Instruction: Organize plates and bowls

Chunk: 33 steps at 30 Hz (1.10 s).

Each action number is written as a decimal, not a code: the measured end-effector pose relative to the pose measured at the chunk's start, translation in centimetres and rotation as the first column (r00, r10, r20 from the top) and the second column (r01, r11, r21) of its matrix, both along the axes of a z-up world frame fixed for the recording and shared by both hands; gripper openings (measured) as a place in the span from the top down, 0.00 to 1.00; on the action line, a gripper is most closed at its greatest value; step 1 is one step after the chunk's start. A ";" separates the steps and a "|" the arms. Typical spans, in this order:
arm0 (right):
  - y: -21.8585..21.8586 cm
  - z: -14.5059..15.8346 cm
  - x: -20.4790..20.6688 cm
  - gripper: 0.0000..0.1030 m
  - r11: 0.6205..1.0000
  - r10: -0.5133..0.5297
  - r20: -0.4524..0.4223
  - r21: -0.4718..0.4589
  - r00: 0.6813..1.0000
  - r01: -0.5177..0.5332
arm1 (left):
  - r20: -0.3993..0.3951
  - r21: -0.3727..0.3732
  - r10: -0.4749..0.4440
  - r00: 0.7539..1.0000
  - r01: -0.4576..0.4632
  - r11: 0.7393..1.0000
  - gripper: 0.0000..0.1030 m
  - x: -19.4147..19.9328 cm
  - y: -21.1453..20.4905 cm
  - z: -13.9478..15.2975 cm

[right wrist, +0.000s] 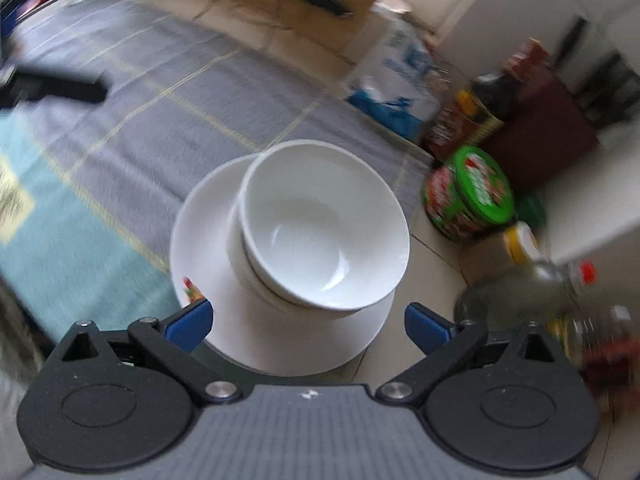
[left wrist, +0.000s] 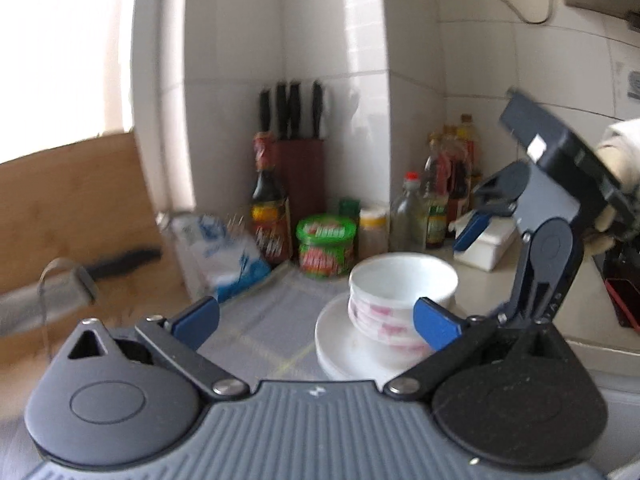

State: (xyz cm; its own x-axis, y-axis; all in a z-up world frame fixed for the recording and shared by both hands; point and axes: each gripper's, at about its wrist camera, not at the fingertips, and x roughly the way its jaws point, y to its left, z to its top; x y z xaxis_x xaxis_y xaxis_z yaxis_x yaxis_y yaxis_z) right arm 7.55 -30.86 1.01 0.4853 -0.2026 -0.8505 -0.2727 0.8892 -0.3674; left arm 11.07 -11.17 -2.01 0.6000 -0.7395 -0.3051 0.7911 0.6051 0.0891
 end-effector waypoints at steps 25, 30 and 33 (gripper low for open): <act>9.0 4.3 -9.6 0.00 0.667 -0.742 0.380 0.342 0.552 0.662 | -0.164 0.164 0.295 0.941 -0.269 0.949 0.01 -3.0 3.6 2.6; 8.9 4.4 -9.9 0.00 0.663 -0.748 0.376 0.375 0.547 0.648 | -0.153 0.162 0.328 0.932 -0.304 0.939 0.01 -3.1 3.2 3.0; 8.9 4.5 -9.8 0.00 0.668 -0.743 0.376 0.379 0.553 0.640 | -0.152 0.159 0.327 0.933 -0.304 0.940 0.01 -3.1 3.0 3.3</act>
